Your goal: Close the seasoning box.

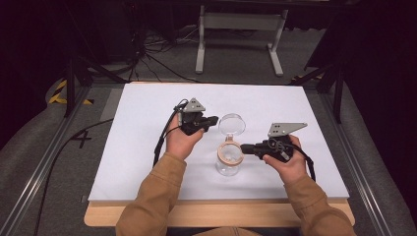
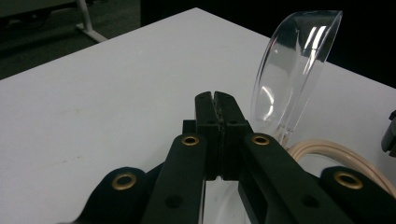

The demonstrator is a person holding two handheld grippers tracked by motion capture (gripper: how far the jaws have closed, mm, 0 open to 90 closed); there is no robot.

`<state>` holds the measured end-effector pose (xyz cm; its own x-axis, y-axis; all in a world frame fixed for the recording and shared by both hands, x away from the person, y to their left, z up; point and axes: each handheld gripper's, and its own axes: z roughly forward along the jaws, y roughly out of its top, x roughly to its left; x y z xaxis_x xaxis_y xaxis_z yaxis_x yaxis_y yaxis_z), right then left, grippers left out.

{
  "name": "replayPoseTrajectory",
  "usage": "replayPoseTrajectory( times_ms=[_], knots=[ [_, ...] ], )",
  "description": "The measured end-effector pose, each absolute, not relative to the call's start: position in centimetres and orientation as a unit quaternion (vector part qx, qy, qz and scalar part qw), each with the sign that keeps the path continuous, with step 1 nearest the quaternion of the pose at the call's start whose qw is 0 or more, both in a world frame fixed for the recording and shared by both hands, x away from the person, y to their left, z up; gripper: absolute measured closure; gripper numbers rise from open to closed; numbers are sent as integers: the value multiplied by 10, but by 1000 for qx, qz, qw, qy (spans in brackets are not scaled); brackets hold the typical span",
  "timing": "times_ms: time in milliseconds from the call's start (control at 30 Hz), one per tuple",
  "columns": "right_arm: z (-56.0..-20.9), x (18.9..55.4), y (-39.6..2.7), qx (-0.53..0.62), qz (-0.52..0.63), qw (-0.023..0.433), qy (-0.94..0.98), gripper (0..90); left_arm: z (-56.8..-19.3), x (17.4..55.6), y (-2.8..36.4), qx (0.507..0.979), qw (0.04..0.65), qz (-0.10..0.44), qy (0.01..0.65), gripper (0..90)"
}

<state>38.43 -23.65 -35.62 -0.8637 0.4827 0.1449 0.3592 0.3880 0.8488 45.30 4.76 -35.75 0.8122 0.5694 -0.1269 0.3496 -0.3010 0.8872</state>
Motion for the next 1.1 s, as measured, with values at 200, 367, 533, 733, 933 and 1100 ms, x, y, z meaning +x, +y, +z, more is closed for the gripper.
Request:
replayPoseTrajectory(
  times_ms=[200,367,533,733,933,1100],
  knots=[
    [-356,385,-238,259,498,71,824,900,-358,451,45,801,518,100,283,894],
    [-356,385,-238,259,501,73,823,900,-357,449,44,806,515,104,272,894],
    [-356,386,-237,257,502,75,823,900,-356,446,45,809,515,104,265,890],
    [-355,387,-236,255,504,72,822,900,-353,440,45,818,508,98,253,886],
    [-355,388,-233,251,505,67,823,900,-351,435,50,822,502,96,252,880],
    [-355,390,-231,249,505,65,824,900,-353,435,52,822,502,101,251,869]
  ],
)
